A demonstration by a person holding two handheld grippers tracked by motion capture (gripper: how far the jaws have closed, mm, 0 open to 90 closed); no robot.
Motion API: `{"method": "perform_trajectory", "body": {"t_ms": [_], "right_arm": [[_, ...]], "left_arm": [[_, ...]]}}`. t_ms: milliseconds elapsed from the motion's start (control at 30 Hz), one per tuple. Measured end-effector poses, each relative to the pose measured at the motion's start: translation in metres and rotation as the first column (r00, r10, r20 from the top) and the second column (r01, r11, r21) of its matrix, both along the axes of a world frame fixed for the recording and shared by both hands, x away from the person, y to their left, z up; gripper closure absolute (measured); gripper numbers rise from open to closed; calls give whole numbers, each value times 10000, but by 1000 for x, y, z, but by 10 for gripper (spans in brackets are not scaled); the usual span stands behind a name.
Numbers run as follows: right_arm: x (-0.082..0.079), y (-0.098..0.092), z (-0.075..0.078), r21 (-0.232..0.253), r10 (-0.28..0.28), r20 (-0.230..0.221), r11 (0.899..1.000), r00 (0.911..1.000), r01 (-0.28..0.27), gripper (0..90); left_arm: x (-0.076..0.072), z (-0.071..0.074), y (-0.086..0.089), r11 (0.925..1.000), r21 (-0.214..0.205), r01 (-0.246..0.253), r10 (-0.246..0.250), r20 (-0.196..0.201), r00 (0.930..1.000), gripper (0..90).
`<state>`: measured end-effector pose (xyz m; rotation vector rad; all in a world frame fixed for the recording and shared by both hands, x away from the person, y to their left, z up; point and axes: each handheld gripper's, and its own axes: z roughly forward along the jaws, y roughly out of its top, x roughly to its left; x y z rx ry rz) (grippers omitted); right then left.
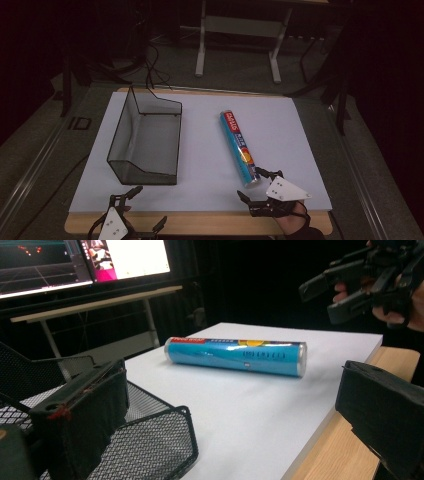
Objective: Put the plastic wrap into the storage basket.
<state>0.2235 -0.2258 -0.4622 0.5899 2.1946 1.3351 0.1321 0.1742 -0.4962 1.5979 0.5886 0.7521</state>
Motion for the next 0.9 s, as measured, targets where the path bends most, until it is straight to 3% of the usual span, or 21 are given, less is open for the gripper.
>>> {"method": "perform_trajectory", "body": {"t_ms": [133, 167, 333, 533, 567, 667, 900], "right_arm": [[-2, 3, 2, -186, 69, 55, 9998, 10000, -68, 134], [-3, 3, 7, 39, 112, -123, 9999, 9999, -112, 135], [-5, 1, 17, 368, 55, 53, 9993, 10000, -57, 136], [-5, 4, 22, 122, 53, 269, 9999, 9996, -56, 140], [-5, 5, 23, 35, 22, 260, 10000, 9997, -23, 144], [-5, 9, 25, -343, -33, 285, 9994, 9996, 43, 165], [-1, 16, 42, -315, 68, 478, 9995, 9988, -53, 177]], "left_arm": [[0, 0, 0, 9999, -24, 97, -97, 44, 9999, 13], [-1, 0, 0, 9999, -34, 132, -132, 79, 9999, 13], [-2, -1, -1, 9999, -50, 150, -150, 38, 9999, 13], [-5, -2, -3, 10000, 31, -30, 30, 90, 10000, 13], [-8, -3, -2, 9996, 239, -134, 130, 173, 9998, 13], [-11, -3, -1, 9997, 141, -191, 189, 155, 9997, 13], [-11, -4, -4, 9996, 268, -76, 74, 75, 9999, 13]]}}
